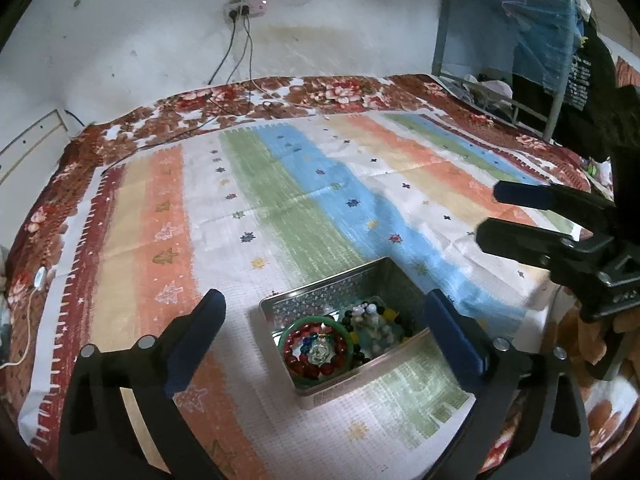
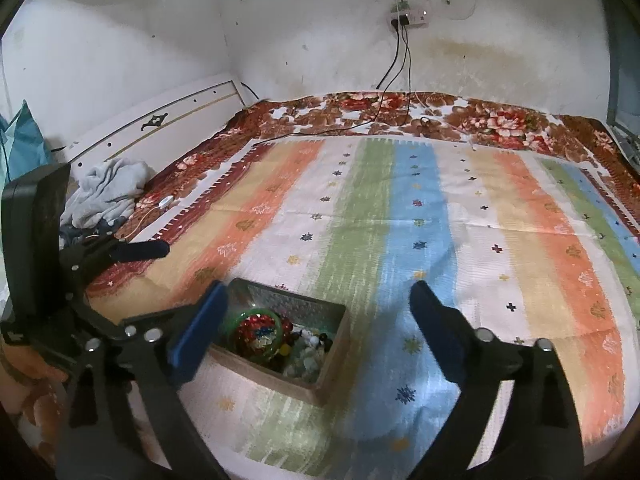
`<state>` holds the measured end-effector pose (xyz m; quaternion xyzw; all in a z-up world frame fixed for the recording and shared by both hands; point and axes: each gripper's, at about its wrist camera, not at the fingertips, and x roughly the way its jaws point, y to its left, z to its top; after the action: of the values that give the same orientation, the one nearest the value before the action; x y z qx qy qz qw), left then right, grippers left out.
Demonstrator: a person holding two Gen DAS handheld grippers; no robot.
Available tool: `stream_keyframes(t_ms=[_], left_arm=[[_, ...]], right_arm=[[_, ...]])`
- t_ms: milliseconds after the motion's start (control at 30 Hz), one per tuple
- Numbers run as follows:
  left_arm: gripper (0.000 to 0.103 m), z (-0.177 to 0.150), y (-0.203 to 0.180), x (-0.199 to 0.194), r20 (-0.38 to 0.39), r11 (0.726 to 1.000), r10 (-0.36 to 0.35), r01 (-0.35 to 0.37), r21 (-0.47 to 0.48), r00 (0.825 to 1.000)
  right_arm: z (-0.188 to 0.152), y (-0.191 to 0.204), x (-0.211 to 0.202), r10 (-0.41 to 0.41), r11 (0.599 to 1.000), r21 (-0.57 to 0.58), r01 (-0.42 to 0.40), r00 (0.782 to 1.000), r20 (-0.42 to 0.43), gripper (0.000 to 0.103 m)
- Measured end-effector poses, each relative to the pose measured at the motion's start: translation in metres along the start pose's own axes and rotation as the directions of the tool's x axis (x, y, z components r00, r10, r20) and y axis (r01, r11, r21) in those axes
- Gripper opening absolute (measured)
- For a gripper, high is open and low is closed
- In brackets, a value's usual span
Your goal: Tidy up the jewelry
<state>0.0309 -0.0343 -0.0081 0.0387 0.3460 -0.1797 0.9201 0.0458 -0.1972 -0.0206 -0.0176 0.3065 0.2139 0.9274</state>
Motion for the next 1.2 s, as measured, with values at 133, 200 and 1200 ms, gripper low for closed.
stream_keyframes(t_ms=[133, 200, 1200], left_arm=[[0.097, -0.003, 0.001, -0.009, 0.025, 1.0, 0.02, -0.02, -0.015, 0.999], [0.097, -0.005, 0.002, -0.013, 0.034, 0.999, 0.029, -0.028, -0.028, 0.999], [0.097, -0.011, -0.016, -0.02, 0.065, 0.996, 0.086, -0.088, 0.019, 0.994]], right_arm=[[-0.005, 0.003, -0.008, 0.011, 1.0, -0.008, -0.011, 1.0, 0.018, 0.098], [-0.008, 0.006, -0.011, 0.01, 1.0, -0.021, -0.01, 1.0, 0.02, 0.098], [-0.022, 0.013, -0.003, -0.023, 0.996, -0.087, 0.025, 0.999, 0.026, 0.098]])
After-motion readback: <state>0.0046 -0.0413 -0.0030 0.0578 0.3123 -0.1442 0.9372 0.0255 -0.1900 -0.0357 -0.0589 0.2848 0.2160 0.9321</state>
